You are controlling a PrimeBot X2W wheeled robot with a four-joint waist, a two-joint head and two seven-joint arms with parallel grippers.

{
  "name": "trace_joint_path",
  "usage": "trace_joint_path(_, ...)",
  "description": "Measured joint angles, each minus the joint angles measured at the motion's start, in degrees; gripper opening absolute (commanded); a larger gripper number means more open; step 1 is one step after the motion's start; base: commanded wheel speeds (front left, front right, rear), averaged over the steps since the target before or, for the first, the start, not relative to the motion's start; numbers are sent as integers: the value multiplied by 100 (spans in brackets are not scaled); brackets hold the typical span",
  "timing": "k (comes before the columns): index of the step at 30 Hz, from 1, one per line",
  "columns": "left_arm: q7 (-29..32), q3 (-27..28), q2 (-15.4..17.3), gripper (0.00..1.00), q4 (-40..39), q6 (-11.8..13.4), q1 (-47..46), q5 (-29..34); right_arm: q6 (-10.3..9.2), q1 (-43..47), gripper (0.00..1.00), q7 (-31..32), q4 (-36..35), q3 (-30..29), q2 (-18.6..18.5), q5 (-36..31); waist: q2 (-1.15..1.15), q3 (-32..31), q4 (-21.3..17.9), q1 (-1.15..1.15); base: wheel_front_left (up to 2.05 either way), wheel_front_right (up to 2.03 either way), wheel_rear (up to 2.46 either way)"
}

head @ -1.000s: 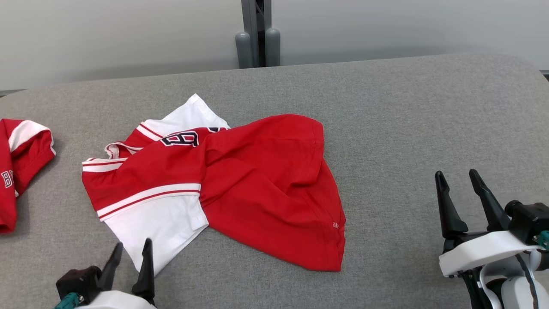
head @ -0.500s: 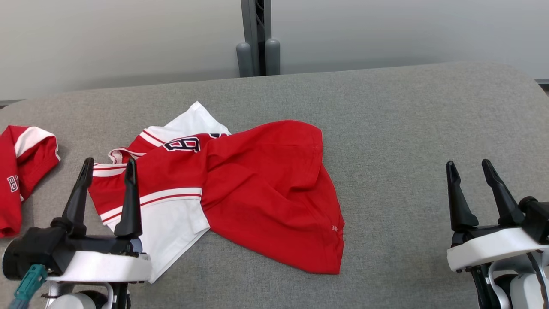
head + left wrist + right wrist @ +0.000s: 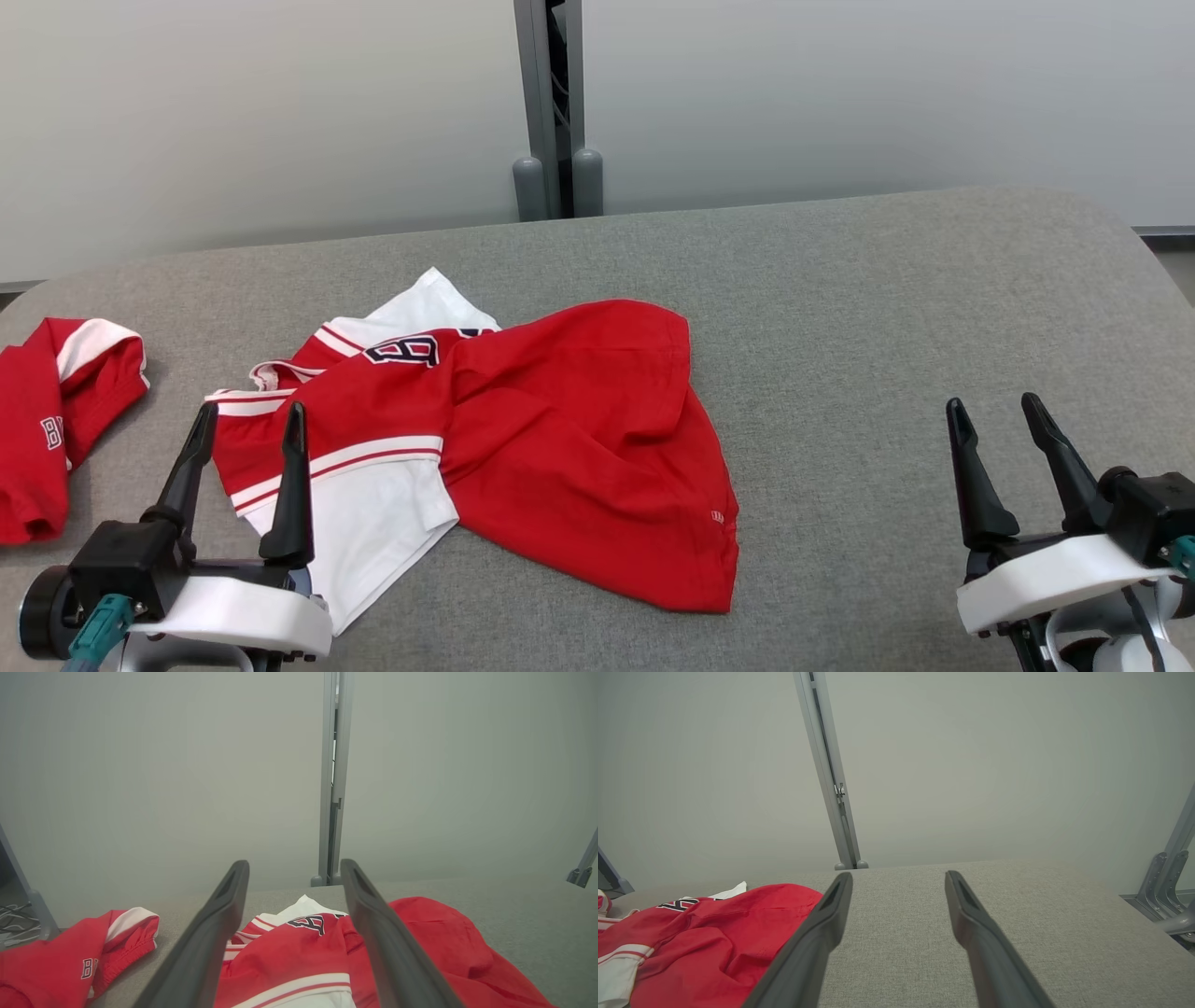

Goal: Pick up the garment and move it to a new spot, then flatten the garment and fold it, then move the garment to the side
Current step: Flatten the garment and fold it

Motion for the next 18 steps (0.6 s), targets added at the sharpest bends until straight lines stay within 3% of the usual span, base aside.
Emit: trace_joint_path(18,203,0,43,100,346,52,47,-140,0,158,100,167,-78,23,1,-27,0,-99,59,0,0,0,0)
